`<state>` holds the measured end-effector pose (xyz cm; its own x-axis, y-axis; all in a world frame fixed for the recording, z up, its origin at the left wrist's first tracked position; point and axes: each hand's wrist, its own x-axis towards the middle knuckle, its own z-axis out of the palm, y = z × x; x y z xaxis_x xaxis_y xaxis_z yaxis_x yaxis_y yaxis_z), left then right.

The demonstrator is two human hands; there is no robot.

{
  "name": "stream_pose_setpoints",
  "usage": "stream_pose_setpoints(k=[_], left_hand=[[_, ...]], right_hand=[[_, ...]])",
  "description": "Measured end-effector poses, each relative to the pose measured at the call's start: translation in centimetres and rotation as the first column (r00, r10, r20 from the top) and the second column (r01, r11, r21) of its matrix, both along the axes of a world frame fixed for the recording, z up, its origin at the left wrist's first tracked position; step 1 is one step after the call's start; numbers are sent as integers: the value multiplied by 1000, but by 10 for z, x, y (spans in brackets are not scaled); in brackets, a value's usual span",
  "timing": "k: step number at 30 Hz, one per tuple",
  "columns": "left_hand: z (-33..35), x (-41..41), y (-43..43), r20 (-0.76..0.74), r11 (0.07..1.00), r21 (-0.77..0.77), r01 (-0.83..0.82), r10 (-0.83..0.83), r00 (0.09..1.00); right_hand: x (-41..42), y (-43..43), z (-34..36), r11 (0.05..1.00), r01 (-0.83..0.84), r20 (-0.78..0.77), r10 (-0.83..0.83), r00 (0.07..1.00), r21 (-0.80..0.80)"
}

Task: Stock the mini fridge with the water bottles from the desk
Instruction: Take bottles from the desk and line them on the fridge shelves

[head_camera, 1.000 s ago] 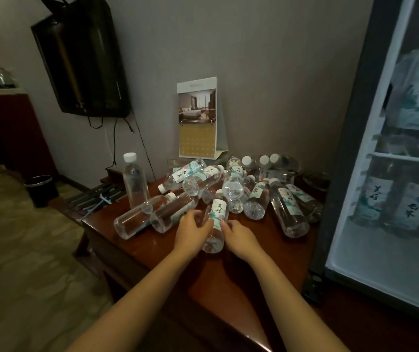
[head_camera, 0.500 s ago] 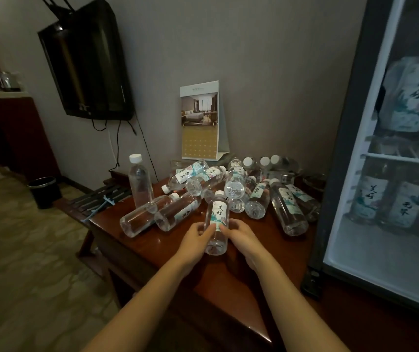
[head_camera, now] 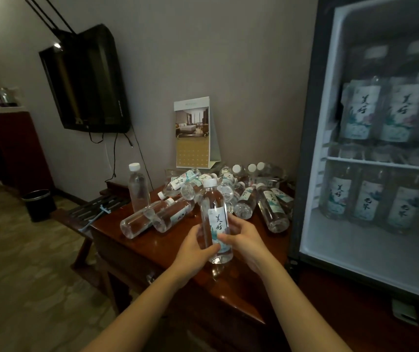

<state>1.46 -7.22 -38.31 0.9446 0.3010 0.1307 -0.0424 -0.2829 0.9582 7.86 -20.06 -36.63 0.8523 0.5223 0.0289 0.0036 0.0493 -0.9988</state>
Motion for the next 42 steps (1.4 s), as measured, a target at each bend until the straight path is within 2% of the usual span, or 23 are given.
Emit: stream_pose_setpoints(k=[8,15,22,30,35,42], left_hand=[[24,-13,-55,153,990,87,107,-120,981],[38,-1,-137,258,947,73,313,-321,911],[30,24,-222,228,876,130,464,-482,846],[26,51,-283,164,810,233,538,-578,799],[20,68,-300,183,760,254,598,-645,742],[25,100,-323,183,768,247,591,-636,750]], right_hand=[[-18,-71,29,998,55,129,-58,990,25],[-30,-164,49,972,236,224,-229,947,-6],[-35,-246,40,888,459,220,-446,868,-10],[-28,-297,24,816,573,197,-576,793,78],[-17,-312,12,758,643,170,-652,739,110],[13,-320,11,666,734,185,-744,642,132]])
